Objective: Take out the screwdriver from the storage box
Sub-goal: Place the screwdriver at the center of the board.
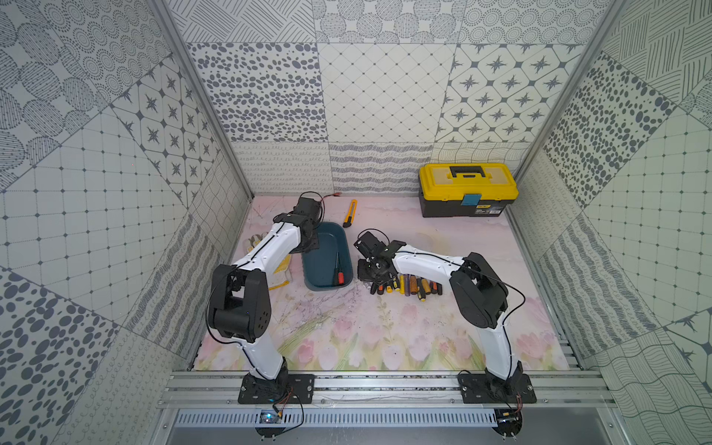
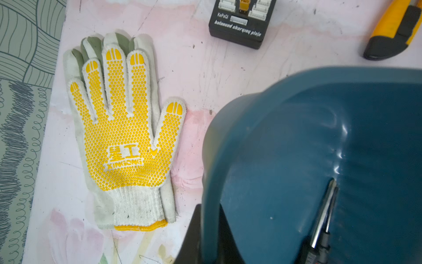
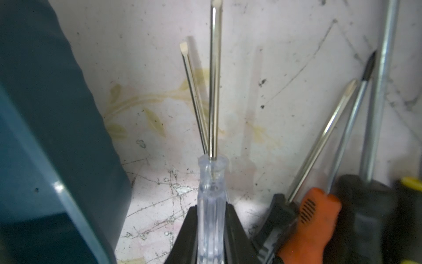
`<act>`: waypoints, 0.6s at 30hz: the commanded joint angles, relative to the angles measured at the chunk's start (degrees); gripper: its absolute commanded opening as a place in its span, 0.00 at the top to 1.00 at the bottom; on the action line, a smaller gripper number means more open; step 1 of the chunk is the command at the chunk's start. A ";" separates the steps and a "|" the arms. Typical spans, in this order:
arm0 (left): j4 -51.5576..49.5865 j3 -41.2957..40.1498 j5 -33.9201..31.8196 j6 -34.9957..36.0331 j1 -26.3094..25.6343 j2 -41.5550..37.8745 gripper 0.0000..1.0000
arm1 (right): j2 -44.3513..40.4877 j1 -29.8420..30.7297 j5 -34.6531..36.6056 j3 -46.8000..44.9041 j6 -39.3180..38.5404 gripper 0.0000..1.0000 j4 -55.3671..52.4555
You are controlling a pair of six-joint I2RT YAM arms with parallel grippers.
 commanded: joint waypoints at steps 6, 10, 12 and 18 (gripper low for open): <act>-0.08 1.44 0.67 -1.17 0.23 -0.25 1.00 | 1.52 0.96 1.09 -2.01 -0.32 1.00 -4.09; -0.17 1.56 0.87 -1.17 0.23 -0.34 1.00 | 2.14 1.04 1.08 -1.99 -0.36 1.00 -4.45; -0.19 1.59 1.03 -1.26 0.22 -0.50 1.00 | 2.88 1.07 1.04 -1.58 -0.60 0.94 -5.02; 0.01 1.43 1.00 -1.18 0.28 -0.60 1.00 | 3.46 1.12 2.87 -1.09 -1.12 0.74 -6.87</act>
